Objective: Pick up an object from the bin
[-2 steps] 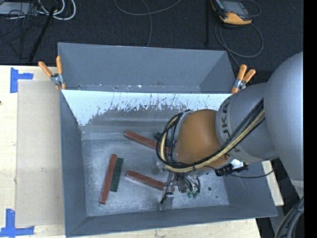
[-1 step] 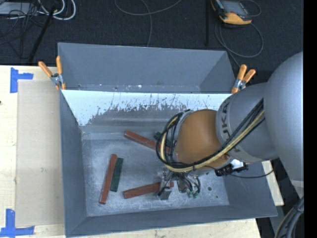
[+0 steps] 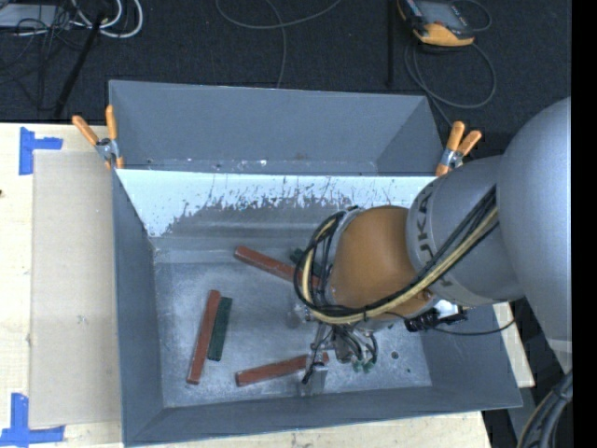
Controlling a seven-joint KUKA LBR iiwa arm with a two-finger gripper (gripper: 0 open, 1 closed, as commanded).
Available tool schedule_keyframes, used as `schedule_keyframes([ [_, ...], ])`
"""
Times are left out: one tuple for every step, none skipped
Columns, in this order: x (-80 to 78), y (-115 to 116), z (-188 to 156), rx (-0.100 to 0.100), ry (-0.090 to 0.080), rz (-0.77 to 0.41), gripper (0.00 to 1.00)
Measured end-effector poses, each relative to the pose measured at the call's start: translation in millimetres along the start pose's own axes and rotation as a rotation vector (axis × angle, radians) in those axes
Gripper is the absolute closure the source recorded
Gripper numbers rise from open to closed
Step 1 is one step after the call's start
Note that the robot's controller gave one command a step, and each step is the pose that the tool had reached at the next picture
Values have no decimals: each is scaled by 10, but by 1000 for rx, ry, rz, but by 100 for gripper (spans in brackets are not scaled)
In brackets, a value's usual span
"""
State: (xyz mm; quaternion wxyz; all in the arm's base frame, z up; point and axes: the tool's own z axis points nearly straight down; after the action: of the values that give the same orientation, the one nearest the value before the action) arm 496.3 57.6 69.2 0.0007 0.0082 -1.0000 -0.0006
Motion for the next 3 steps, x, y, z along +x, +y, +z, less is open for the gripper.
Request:
schedule_keyframes([
  [0, 0, 0, 0, 0, 1, 100],
  [196, -170, -1390, 2, -8, -81, 100],
  [207, -168, -1349, 1, -1, -81, 0],
])
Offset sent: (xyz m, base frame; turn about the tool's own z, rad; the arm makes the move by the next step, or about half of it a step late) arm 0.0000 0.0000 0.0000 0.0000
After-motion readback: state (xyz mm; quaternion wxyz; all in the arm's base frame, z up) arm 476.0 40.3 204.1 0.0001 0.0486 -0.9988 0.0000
